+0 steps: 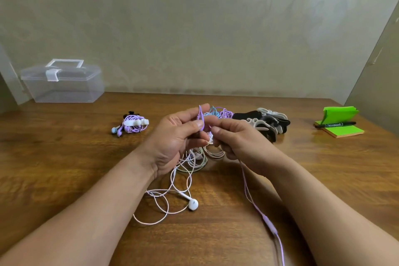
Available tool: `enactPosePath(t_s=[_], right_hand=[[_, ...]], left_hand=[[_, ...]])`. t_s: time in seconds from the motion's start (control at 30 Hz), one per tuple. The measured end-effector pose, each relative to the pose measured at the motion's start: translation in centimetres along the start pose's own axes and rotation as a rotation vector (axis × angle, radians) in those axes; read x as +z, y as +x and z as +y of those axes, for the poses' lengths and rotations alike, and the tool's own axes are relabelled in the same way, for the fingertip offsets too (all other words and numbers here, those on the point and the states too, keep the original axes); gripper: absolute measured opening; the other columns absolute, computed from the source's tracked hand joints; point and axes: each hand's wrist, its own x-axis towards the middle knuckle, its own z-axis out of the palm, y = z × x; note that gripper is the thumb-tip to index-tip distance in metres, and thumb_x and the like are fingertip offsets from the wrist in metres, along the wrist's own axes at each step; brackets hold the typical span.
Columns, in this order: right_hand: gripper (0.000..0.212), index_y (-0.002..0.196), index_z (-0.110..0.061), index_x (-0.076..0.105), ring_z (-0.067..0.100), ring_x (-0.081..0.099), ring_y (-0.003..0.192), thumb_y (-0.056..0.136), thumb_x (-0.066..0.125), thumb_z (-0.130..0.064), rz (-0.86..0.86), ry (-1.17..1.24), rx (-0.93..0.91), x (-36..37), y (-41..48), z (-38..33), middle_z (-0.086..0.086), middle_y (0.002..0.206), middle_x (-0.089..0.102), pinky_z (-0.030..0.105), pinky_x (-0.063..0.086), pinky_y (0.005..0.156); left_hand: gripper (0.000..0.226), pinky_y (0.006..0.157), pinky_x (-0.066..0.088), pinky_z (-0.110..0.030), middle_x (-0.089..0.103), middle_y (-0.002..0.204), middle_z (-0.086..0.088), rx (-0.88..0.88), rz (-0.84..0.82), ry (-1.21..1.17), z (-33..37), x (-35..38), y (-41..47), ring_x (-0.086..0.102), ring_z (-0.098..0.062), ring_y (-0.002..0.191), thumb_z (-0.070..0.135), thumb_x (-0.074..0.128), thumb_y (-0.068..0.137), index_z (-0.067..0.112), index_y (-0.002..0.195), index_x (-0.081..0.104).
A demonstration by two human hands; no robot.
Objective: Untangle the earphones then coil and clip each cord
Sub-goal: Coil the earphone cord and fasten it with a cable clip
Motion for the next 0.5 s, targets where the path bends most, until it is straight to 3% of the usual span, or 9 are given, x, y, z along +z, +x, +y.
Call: enactPosePath(t_s=[0.17, 0.33, 0.5], right_hand=[[0.021, 0.117, -0.01, 0.07, 0.011, 0.037, 0.051, 0.109, 0.051, -0.012, -0.044, -0.047, 0.083, 0.5, -0.5, -0.7, 0.006, 0.076, 0.057, 0.024, 0.03, 0.044], [0.023, 0.124, 0.001, 0.063, 0.012, 0.042, 0.049, 0.108, 0.05, -0.009, -0.092, 0.025, 0.159, 0.4, -1.0, -1.5, 0.004, 0.074, 0.061, 0.027, 0.041, 0.046], [0.02, 0.119, -0.007, 0.066, 0.011, 0.039, 0.048, 0.111, 0.048, -0.013, -0.116, -0.016, 0.188, 0.8, -1.5, -1.6, 0.007, 0.074, 0.059, 0.025, 0.045, 0.043]], left_hand=[[0.045, 0.064, 0.06, -0.02, 0.075, 0.121, -0.007, 0.016, 0.045, 0.116, -0.1, -0.3, 0.1, 0.065, -0.011, 0.066, -0.004, 0.051, 0.103, 0.008, 0.146, 0.054], [0.058, 0.061, 0.059, -0.021, 0.076, 0.12, -0.008, 0.004, 0.027, 0.178, 0.3, -0.4, 0.0, 0.065, -0.013, 0.062, -0.005, 0.05, 0.104, 0.017, 0.156, 0.039], [0.061, 0.061, 0.059, -0.022, 0.069, 0.134, -0.01, 0.008, 0.032, 0.241, 0.3, -0.3, 0.0, 0.065, -0.014, 0.062, -0.005, 0.05, 0.104, 0.02, 0.158, 0.037]])
